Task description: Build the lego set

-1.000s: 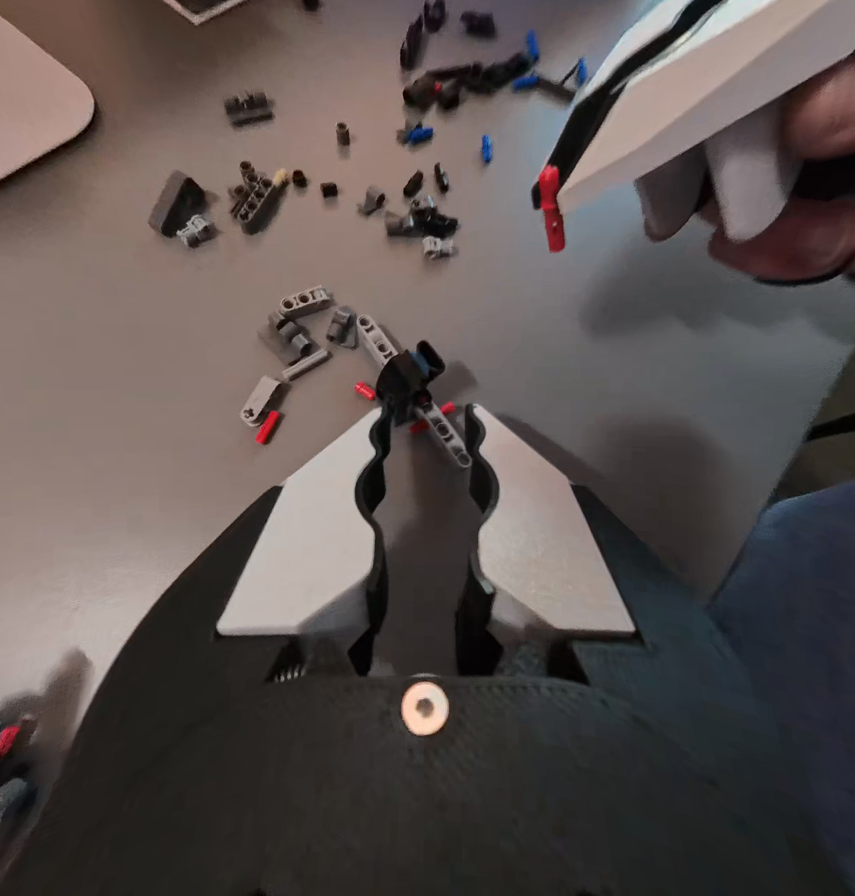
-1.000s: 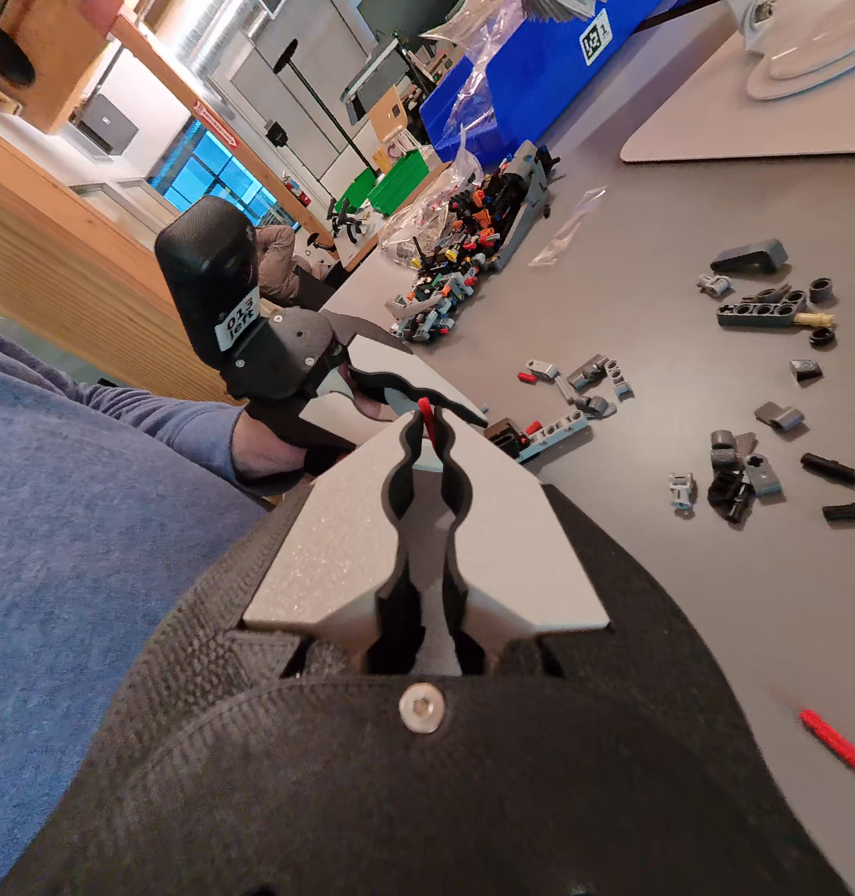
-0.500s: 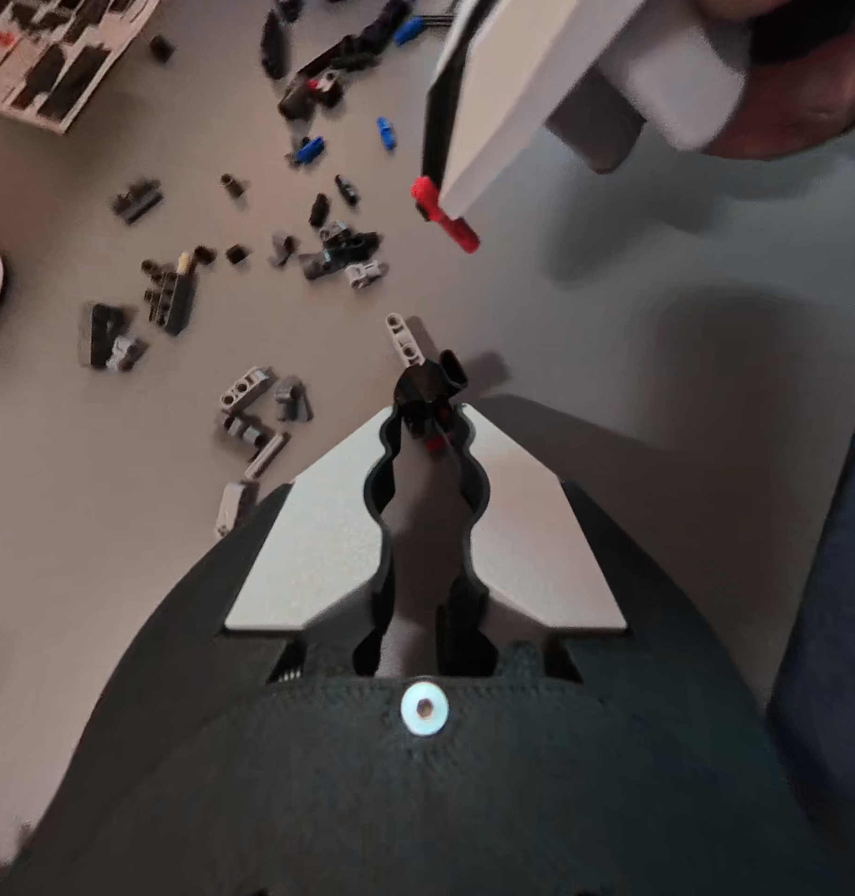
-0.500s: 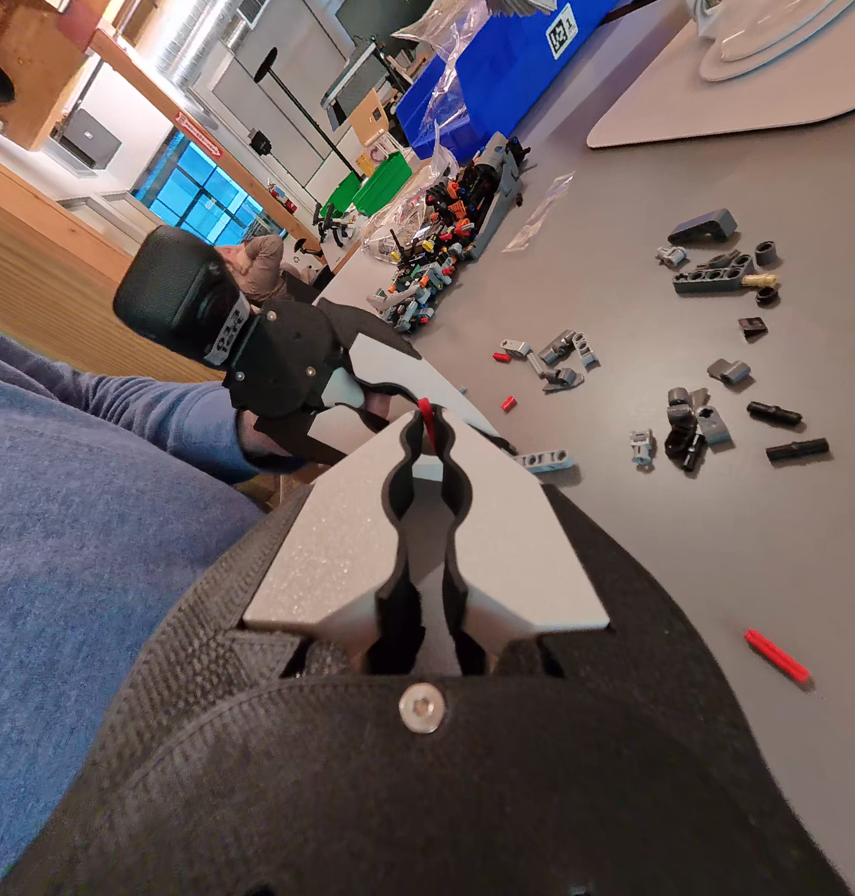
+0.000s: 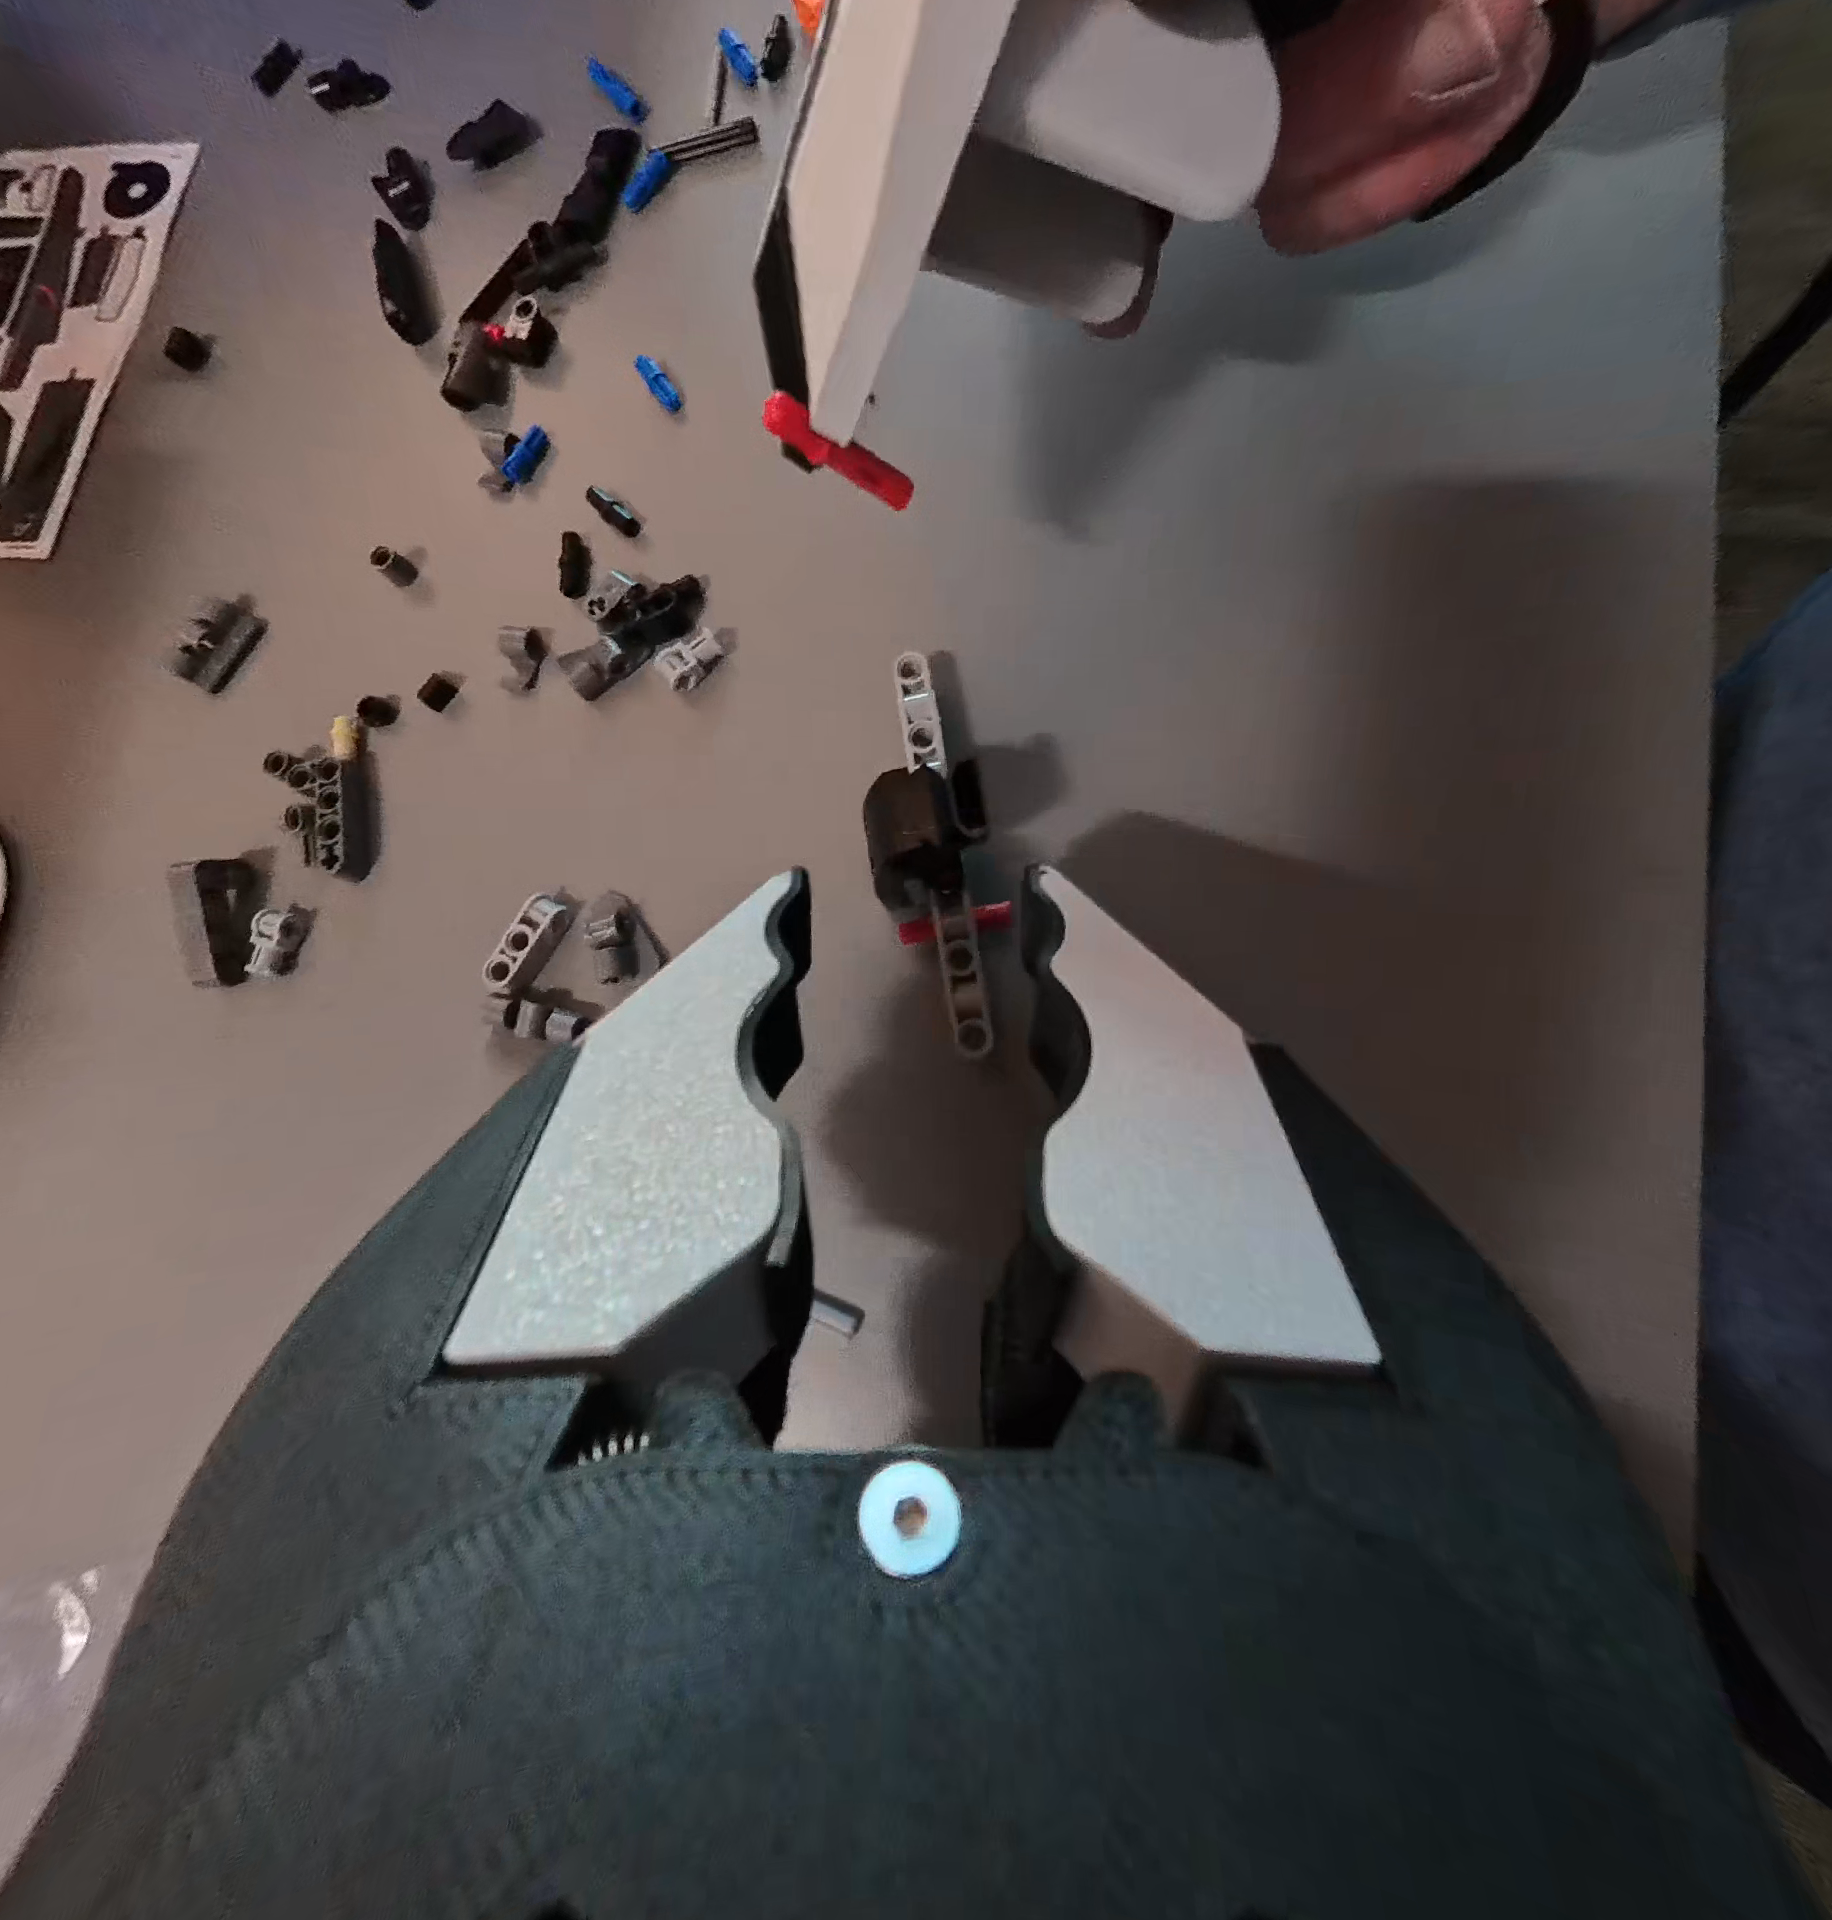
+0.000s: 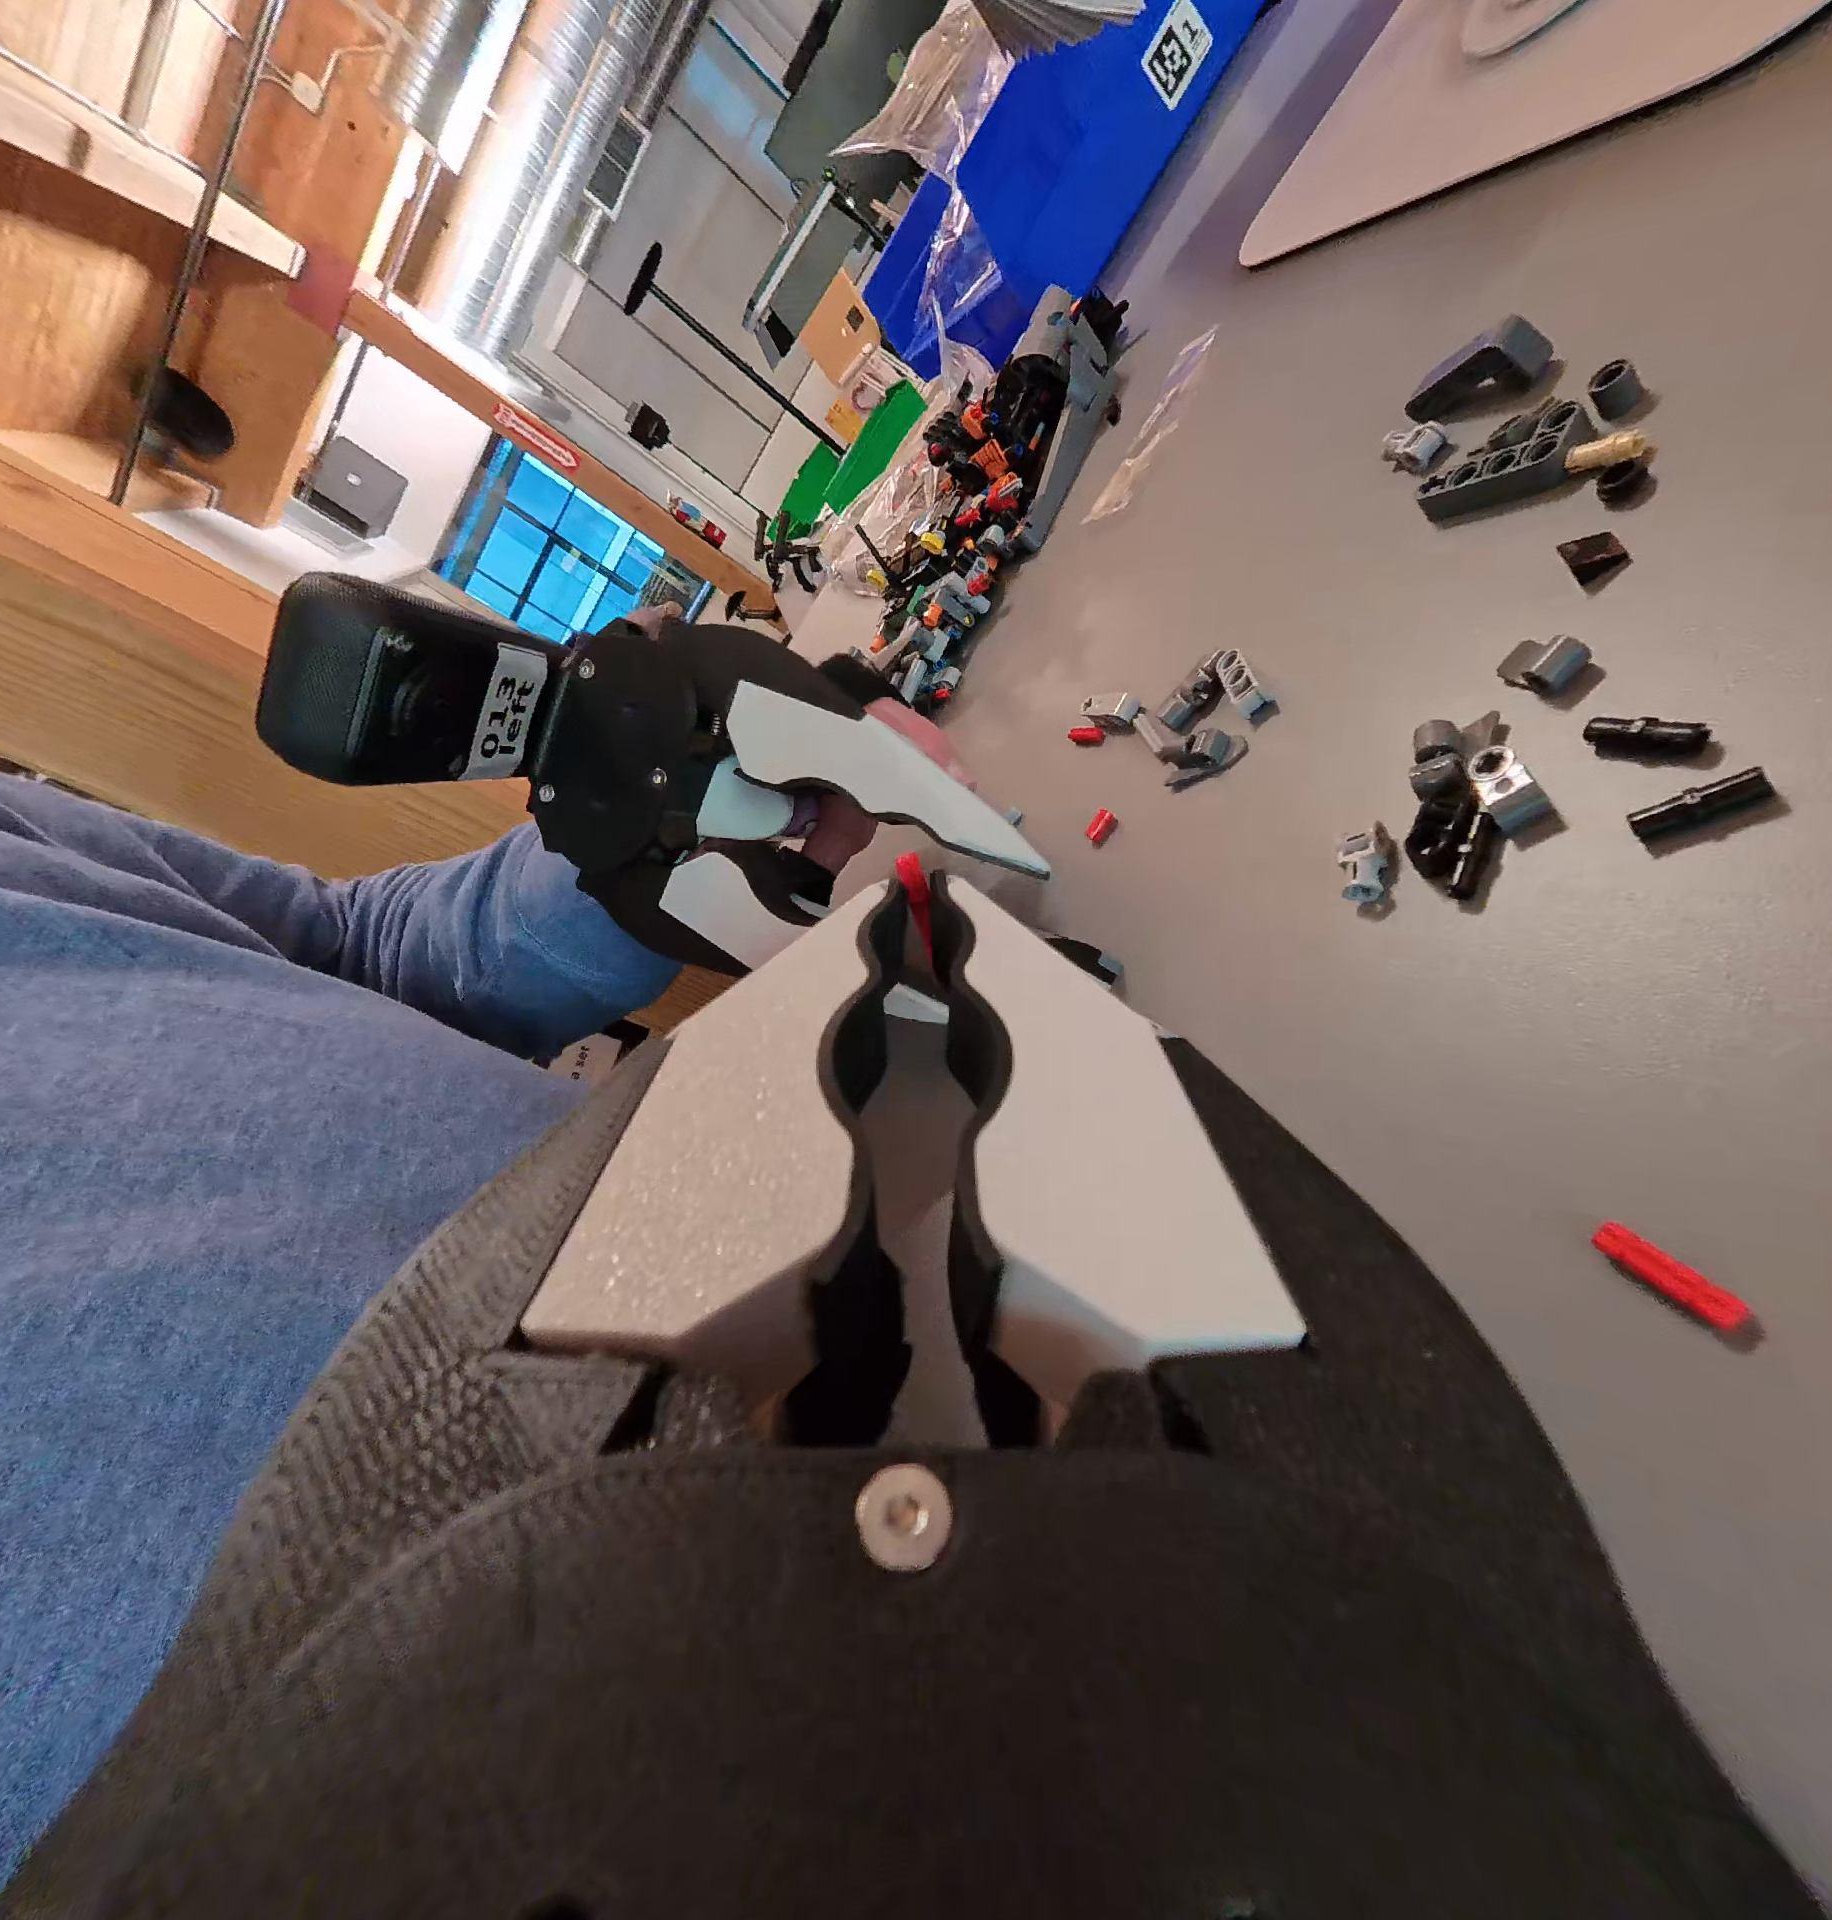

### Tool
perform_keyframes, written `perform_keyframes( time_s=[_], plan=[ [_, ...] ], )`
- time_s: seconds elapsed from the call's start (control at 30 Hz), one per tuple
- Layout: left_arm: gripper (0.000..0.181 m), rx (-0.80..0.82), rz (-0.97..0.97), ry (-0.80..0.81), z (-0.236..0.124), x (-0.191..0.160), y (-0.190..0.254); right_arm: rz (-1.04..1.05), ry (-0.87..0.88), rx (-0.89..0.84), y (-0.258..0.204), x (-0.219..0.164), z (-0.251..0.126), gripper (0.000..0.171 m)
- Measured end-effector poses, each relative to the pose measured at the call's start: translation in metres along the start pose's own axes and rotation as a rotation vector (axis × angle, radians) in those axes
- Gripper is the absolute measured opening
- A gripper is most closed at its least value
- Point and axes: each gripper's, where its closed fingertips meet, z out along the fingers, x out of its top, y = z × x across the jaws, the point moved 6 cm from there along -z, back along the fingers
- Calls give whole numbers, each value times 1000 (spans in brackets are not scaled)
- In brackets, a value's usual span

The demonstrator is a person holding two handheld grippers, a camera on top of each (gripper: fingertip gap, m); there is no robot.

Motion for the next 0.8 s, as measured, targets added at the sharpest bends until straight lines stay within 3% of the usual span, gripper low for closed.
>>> perform_keyframes(
  time_s=[0.17,0.33,0.5,0.67,0.8],
  plan=[
    [43,69,-26,-6,5,6,2,32,-2,13,2,-2,3,1],
    [45,170,-19,100,-11,31,-1,124,61,113,-3,4,5,1],
    [25,255,19,160,-19,56,-2,199,105,192,-7,9,6,1],
    [10,211,-96,183,-15,60,-5,180,117,182,-10,12,5,1],
    [12,128,-251,246,-14,65,-5,126,146,163,-13,15,4,1]
  ],
)
